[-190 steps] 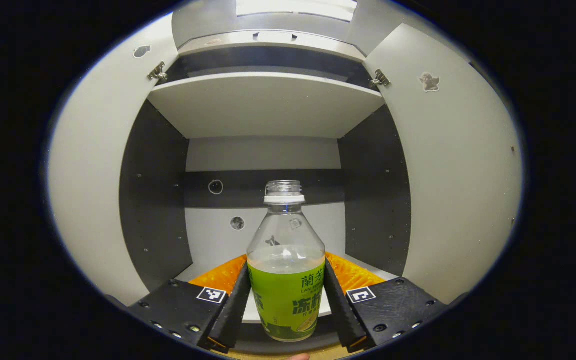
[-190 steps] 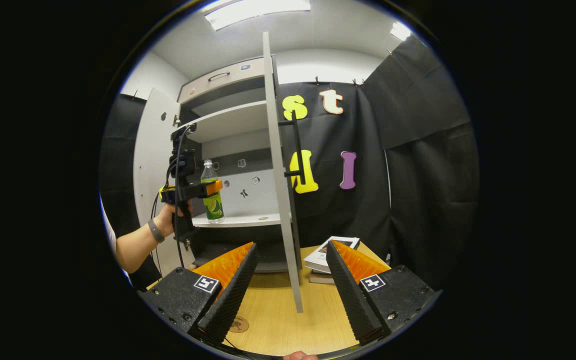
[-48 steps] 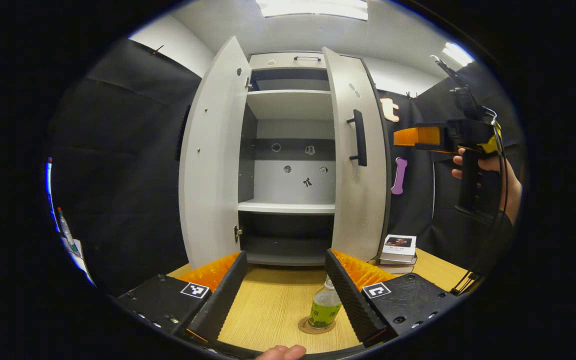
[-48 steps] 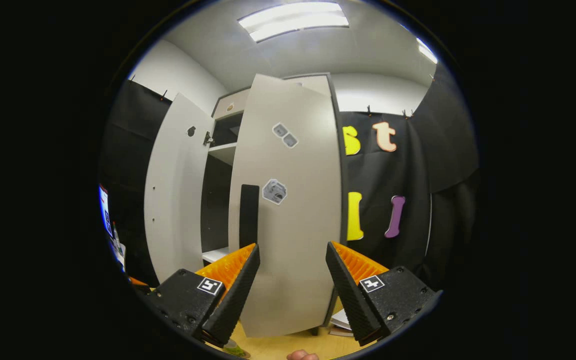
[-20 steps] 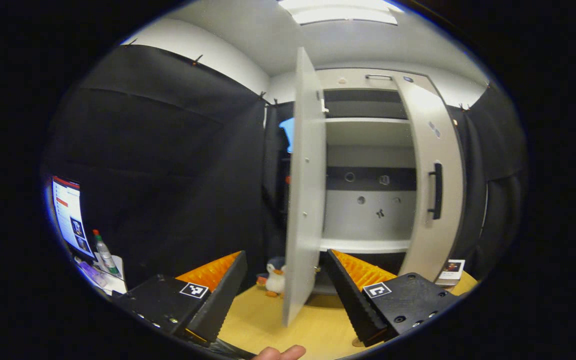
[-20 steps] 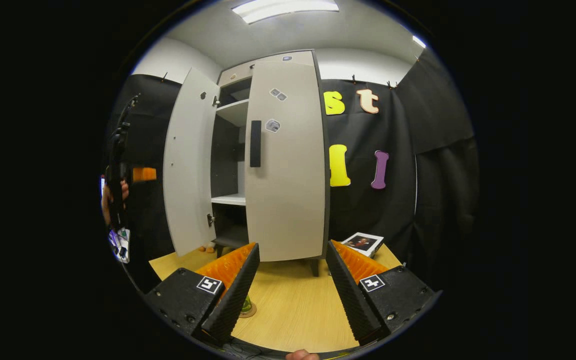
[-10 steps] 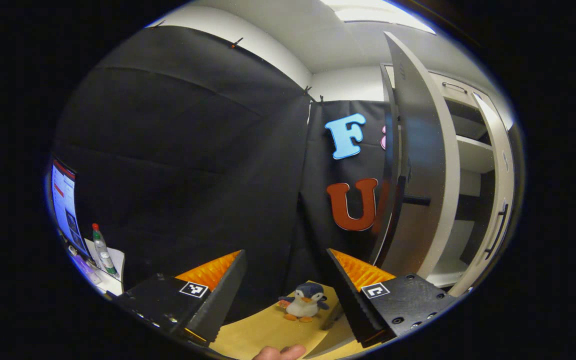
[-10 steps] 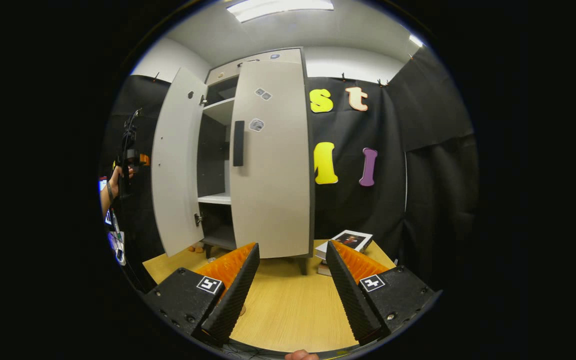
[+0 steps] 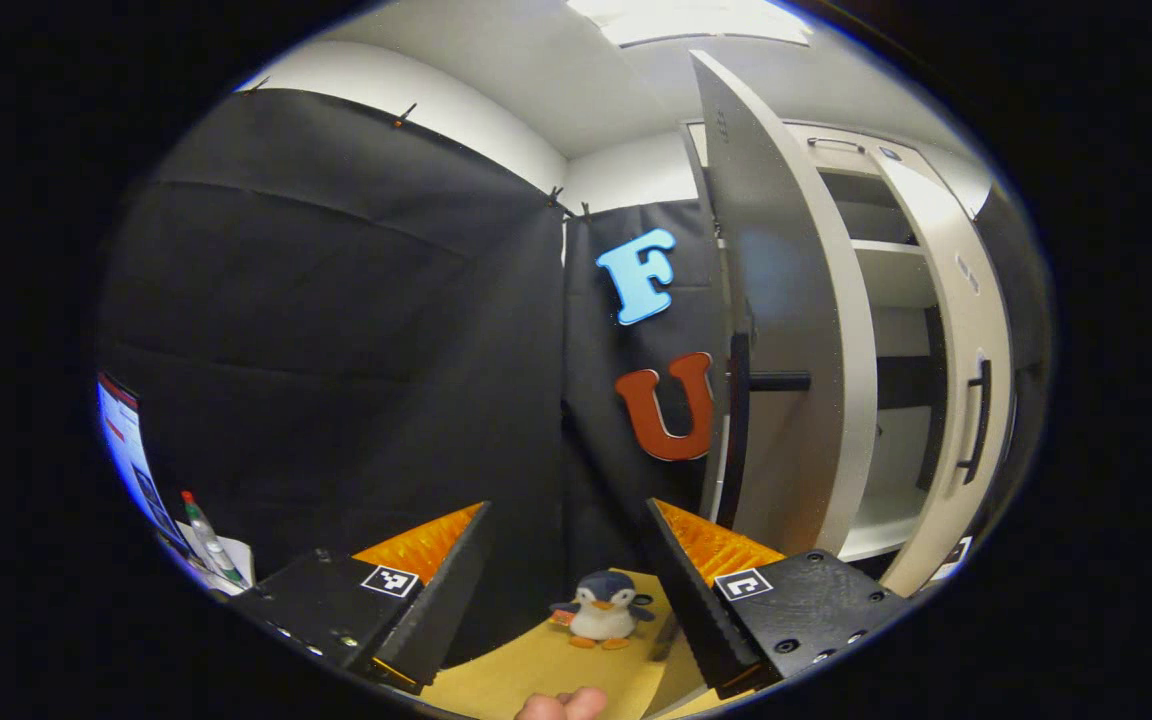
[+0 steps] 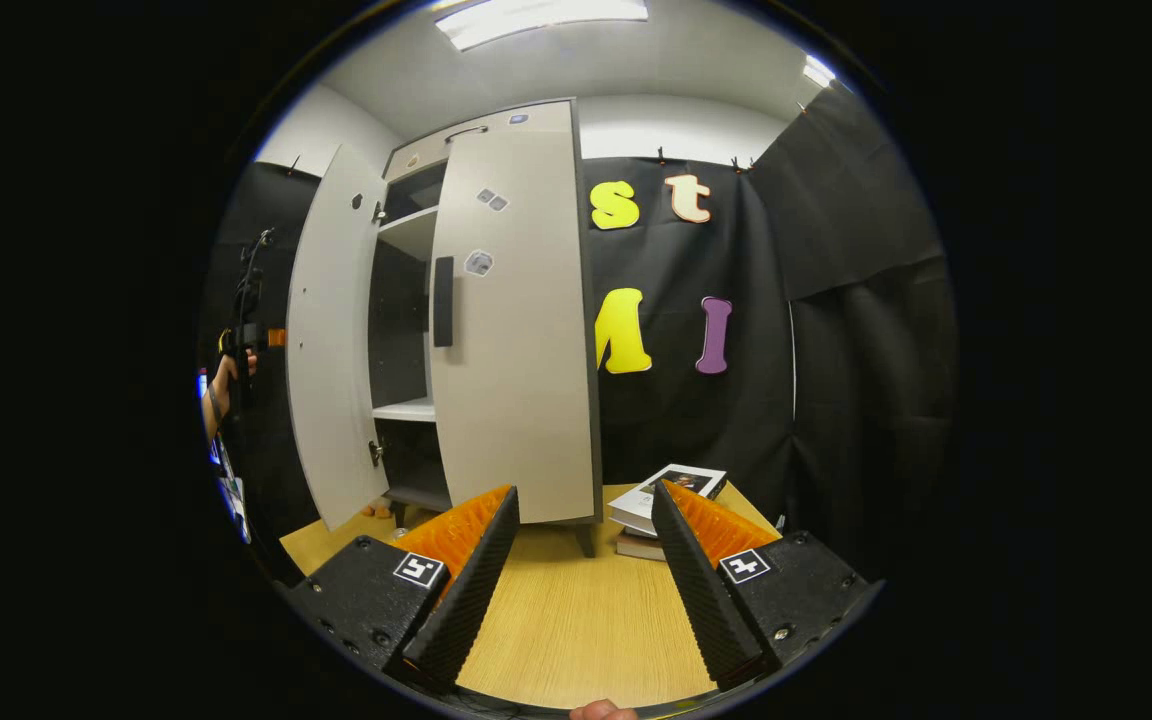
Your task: Grasp the bottle in the cabinet with the left hand and place it on the coaster, then close the right door with the right hand and the left door with the left hand.
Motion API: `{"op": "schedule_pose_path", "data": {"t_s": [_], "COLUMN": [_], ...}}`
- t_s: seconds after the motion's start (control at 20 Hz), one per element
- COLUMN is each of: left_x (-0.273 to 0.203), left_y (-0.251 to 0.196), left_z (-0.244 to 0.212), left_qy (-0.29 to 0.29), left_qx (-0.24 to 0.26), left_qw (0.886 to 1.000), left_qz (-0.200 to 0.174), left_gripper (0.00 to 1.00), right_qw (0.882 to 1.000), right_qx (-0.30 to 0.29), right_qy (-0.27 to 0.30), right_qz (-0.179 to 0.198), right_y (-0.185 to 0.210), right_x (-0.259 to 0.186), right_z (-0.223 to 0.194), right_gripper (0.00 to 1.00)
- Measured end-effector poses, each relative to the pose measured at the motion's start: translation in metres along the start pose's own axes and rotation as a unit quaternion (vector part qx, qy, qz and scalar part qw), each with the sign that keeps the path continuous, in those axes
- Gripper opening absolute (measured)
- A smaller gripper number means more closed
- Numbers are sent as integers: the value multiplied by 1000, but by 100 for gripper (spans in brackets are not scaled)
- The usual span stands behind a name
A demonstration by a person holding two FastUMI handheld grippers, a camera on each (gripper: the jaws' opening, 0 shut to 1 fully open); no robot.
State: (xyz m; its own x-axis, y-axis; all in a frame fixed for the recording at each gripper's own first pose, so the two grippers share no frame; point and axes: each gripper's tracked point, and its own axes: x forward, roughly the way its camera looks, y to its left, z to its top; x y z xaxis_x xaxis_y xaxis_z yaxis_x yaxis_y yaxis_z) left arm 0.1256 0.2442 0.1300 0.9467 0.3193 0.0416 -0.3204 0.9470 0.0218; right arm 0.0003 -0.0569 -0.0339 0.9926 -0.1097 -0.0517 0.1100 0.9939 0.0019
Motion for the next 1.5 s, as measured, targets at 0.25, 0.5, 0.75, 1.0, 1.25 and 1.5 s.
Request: {"op": "schedule_pose_path", "data": {"t_s": [0.25, 0.5, 0.75, 1.0, 1.25, 1.5], "left_x": [-2, -6, -20, -62, -98, -129], "left_y": [-83, -110, -125, -136, -158, -172], "left_z": [-4, 2, 3, -11, -42, -79], "left_qy": [5, -5, -5, -24, -22, -31], "left_qx": [-21, -31, -34, -37, -46, -65], "left_qw": [995, 993, 992, 992, 991, 990], "left_qz": [-92, -112, -125, -120, -122, -120], "left_gripper": [94, 95, 95, 95, 95, 95], "right_qw": [1000, 999, 999, 1000, 999, 998], "right_qx": [-2, 2, 11, 24, 46, 36], "right_qy": [-7, -12, -15, -6, -8, 5], "right_qz": [-12, -33, -36, -8, 28, 48], "right_y": [-14, -30, -34, -15, 11, 24], "right_x": [-6, -15, -14, -4, 9, 16], "right_z": [5, 7, 8, 6, 14, 14], "right_gripper": [83, 83, 82, 82, 82, 82]}}
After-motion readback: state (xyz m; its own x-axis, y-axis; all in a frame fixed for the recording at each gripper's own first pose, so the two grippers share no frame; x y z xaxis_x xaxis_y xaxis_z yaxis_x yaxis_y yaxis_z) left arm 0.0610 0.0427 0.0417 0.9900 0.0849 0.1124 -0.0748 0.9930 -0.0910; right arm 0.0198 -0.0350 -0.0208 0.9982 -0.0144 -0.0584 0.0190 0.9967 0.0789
